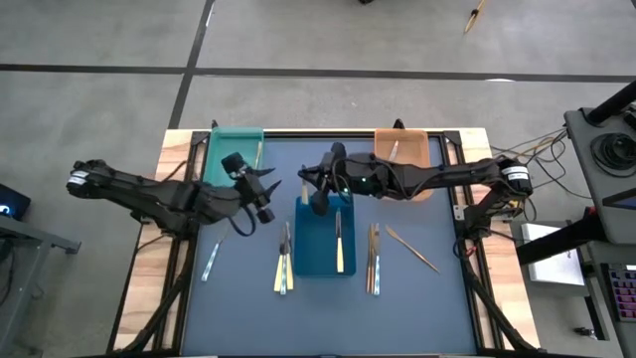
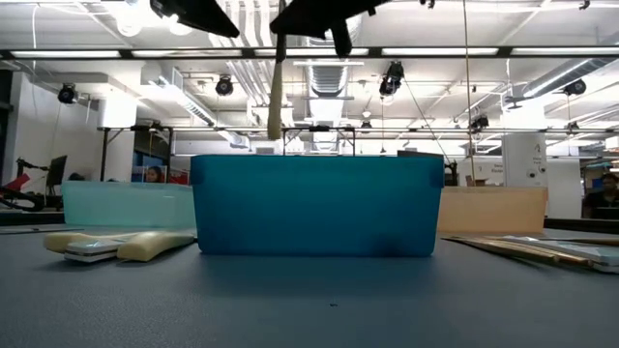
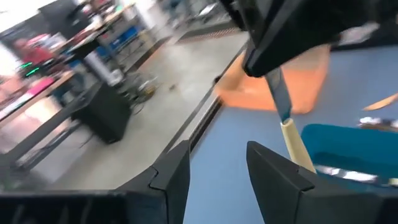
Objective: Sort silverware by color (type)
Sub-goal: Put the left yellow knife into the blue bin
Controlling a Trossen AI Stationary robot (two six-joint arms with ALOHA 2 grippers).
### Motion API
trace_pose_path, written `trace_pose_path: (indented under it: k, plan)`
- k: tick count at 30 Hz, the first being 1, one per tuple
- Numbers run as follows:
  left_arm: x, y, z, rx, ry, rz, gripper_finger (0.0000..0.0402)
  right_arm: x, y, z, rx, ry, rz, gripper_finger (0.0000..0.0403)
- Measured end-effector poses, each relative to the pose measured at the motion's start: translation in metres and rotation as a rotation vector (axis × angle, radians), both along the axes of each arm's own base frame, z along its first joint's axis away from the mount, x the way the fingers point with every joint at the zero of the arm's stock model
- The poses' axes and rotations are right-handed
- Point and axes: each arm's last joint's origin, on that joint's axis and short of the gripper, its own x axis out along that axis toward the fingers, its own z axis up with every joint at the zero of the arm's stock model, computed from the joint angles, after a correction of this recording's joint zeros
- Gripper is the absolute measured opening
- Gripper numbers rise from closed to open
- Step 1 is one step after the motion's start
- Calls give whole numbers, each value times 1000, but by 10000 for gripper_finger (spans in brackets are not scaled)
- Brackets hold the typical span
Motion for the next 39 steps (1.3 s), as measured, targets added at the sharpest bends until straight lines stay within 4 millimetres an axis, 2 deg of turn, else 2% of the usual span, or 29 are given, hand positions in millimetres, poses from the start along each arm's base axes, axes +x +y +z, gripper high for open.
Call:
trace_pose_path:
  k: [6,9,18,24,32,39]
  plan:
    - [-23,-2,-7,16,-141,-332,126,0,2,10,120,36,83,8]
    - [-35,-1,-10,49,-212,-428,122,0,3,10,187,47,118,8]
    - [-66,6,-16,74,-324,-426,115,-3,5,-5,371,121,117,8]
    - [-79,9,-13,78,-368,-416,115,-4,6,-13,450,138,101,8]
    - [-88,11,-15,80,-399,-413,115,-7,9,-33,553,182,73,8]
    - [-92,11,-13,80,-414,-412,115,2,18,-49,588,203,77,8]
